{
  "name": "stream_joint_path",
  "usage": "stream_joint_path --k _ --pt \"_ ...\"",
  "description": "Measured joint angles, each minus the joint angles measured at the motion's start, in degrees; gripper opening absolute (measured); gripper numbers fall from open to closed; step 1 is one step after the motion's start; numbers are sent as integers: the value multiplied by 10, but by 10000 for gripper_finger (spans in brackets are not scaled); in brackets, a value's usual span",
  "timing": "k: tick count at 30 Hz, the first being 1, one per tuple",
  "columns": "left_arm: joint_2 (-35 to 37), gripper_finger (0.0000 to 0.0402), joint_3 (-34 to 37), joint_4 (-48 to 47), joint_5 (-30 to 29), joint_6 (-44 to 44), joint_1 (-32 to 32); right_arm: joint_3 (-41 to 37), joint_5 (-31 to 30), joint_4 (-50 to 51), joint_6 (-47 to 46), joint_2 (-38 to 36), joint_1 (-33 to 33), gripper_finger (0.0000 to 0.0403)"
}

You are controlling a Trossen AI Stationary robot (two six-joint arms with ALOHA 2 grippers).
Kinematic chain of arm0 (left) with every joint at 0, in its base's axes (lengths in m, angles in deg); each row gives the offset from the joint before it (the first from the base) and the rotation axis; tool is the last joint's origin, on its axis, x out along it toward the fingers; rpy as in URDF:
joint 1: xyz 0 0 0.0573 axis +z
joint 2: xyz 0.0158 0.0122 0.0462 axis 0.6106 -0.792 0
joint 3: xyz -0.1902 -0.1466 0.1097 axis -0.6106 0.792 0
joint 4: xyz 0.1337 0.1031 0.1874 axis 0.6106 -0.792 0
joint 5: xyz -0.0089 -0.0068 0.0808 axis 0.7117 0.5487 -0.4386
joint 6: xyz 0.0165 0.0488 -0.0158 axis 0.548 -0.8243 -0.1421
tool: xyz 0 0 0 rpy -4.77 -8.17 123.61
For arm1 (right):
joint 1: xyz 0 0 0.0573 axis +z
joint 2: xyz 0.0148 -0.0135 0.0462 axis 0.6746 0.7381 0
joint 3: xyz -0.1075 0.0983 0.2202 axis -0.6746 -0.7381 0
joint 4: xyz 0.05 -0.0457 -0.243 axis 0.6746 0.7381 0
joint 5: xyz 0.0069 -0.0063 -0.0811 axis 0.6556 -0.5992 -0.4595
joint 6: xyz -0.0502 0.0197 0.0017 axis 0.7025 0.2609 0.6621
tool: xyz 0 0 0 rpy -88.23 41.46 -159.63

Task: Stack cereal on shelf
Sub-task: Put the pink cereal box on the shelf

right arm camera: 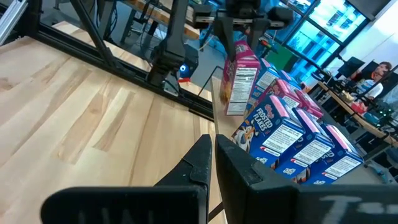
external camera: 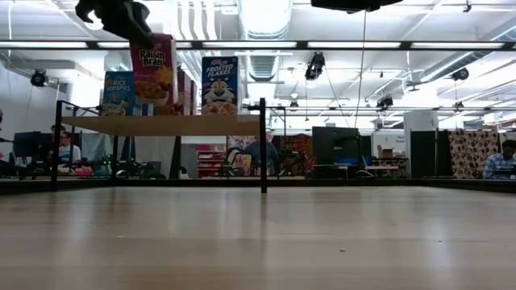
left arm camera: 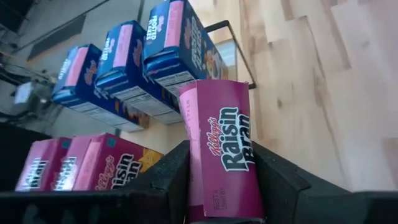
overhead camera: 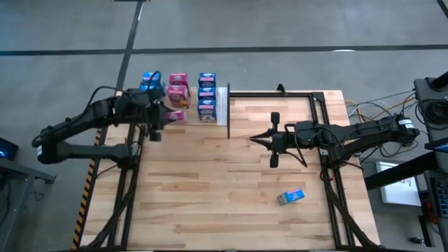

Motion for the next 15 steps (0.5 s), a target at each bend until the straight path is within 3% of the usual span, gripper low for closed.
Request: stream_joint_path --k 8,15 --pt "-17 130 0 -2 110 -33 96 0 0 0 -5 0 0 12" --pt "-38 129 0 -2 117 -38 132 0 0 0 -6 0 0 12"
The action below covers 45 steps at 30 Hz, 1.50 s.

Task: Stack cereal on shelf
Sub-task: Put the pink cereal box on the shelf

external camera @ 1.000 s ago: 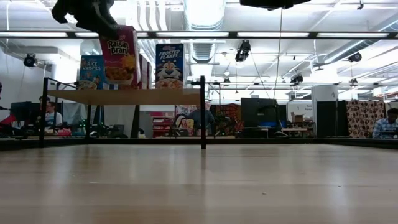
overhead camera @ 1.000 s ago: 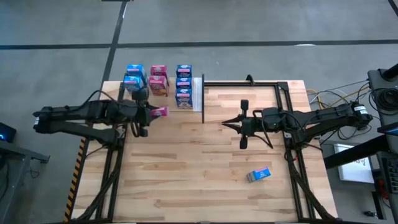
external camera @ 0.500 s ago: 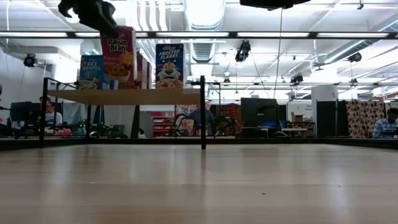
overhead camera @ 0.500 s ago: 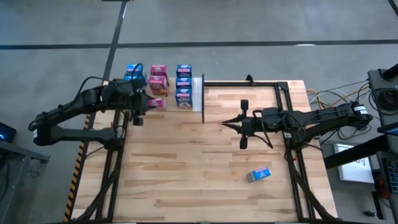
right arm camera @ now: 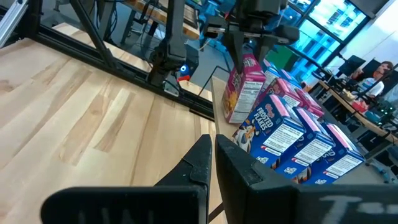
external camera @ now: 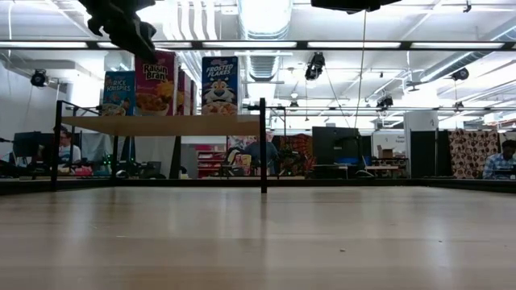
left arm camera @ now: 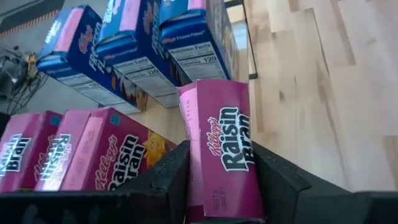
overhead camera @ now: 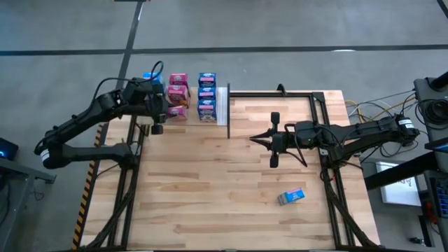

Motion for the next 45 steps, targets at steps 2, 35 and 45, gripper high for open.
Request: stream_joint_path --k 2,35,45 --pt "-9 129 0 2 1 0 3 0 0 0 0 0 0 12" --pt "-30 183 -52 -23 -7 -15 19 0 0 0 1 0 0 12" --pt "-62 183 -34 -18 -7 -14 21 0 0 0 -3 0 0 12"
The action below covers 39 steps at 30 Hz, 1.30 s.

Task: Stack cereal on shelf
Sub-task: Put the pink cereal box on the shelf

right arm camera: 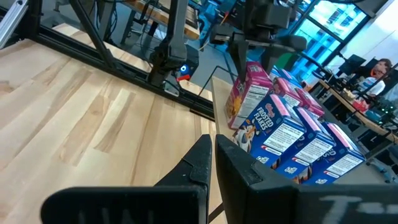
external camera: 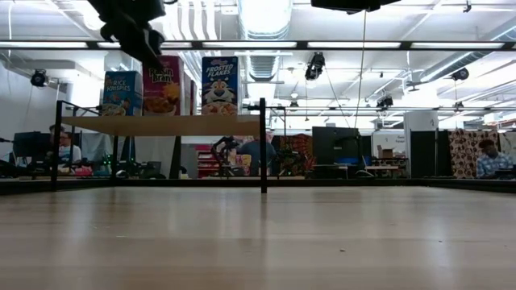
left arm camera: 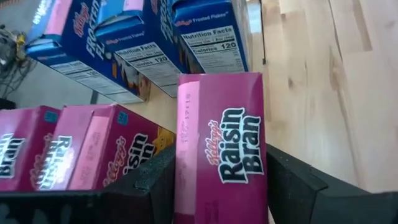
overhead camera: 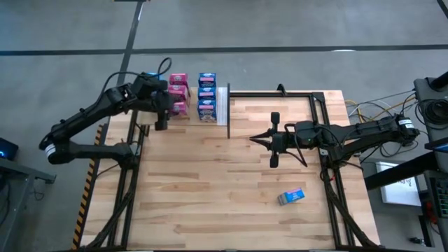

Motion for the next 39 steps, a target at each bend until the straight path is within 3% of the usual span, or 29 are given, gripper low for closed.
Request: stream_joint_path --k 21,33,39 --pt "-11 186 -1 7 -26 10 8 0 0 0 -1 0 0 12" --pt "-10 250 -1 6 -26 12 8 0 0 0 -1 0 0 12" --pt "1 263 -14 0 -25 10 8 0 0 0 -1 0 0 12"
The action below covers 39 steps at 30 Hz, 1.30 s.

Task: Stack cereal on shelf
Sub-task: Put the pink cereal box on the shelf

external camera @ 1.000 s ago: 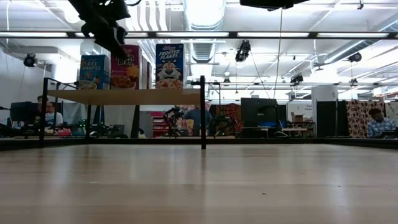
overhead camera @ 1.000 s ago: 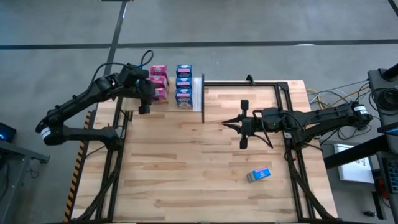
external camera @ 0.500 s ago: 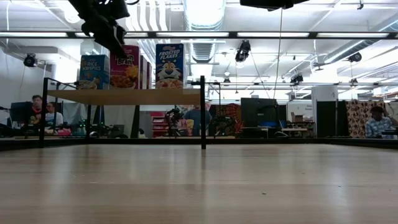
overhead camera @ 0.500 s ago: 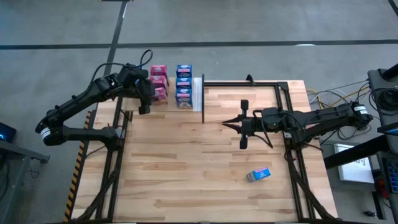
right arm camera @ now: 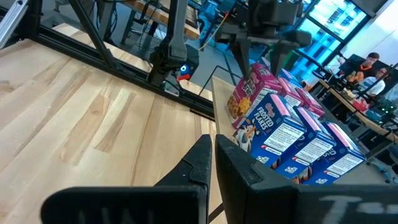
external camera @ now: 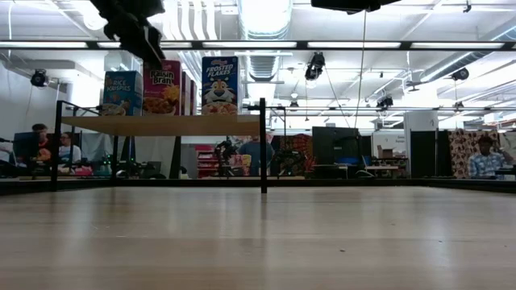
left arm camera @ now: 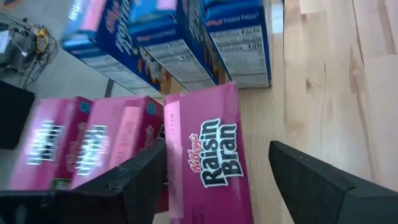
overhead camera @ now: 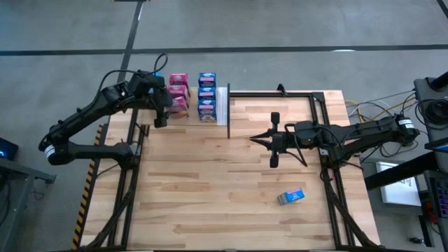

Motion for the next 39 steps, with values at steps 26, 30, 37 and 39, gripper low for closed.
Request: stream_joint_path --k 26,30,37,39 --pt "68 102 -70 -79 -91 125 -28 0 0 0 0 0 0 12" --pt "74 59 -35 -79 -92 136 -29 0 0 0 0 0 0 12" --pt "71 23 7 -67 -137 140 -29 0 0 0 0 0 0 12" --pt "71 19 7 -67 -152 140 -28 0 0 0 0 0 0 12"
